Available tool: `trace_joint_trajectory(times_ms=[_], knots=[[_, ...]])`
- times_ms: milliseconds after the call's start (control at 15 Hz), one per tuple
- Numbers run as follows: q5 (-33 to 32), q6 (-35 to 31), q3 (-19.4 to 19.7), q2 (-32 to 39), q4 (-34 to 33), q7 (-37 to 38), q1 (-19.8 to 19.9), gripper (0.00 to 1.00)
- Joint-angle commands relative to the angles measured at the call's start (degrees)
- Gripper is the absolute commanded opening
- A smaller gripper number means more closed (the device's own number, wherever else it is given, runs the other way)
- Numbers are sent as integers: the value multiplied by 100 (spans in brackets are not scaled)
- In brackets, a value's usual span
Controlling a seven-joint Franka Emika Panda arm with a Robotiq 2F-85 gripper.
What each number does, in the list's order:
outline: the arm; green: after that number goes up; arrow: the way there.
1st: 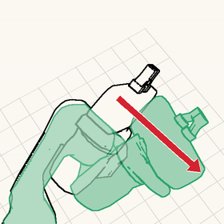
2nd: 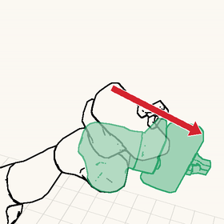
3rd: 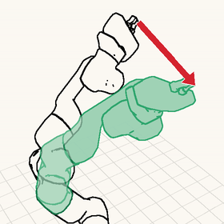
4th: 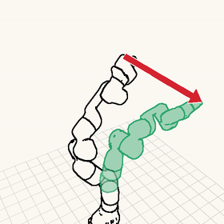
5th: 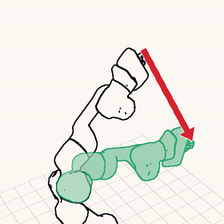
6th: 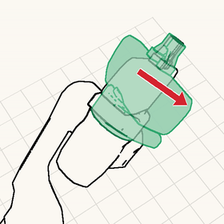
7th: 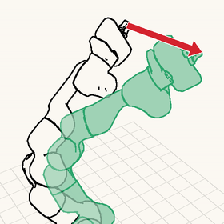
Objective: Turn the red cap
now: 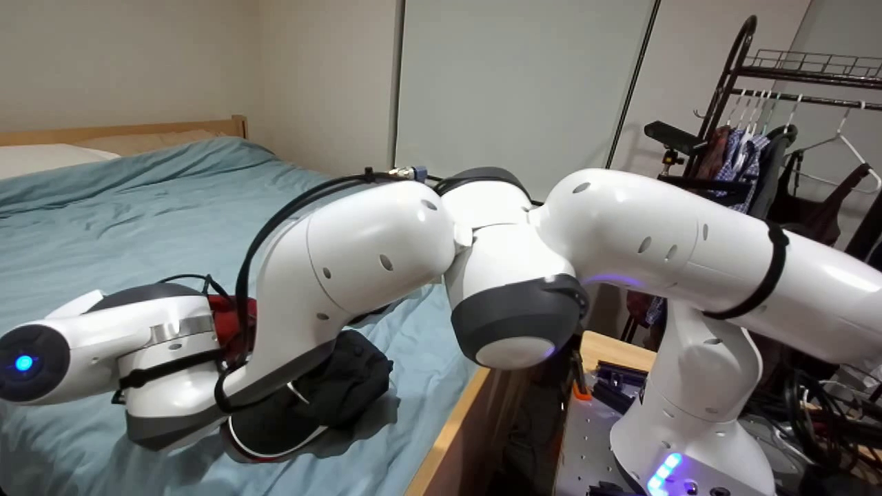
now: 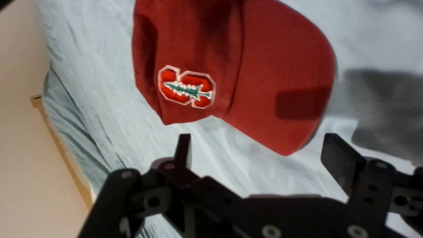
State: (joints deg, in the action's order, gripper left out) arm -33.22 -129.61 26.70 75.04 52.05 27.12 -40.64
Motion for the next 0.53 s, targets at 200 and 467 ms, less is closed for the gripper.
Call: trace_joint_trajectory(times_ms=[200,467], knots=[[123,-250,-118,-19,24,40,104,100],[127,-250,-143,-35,24,44,104,100]])
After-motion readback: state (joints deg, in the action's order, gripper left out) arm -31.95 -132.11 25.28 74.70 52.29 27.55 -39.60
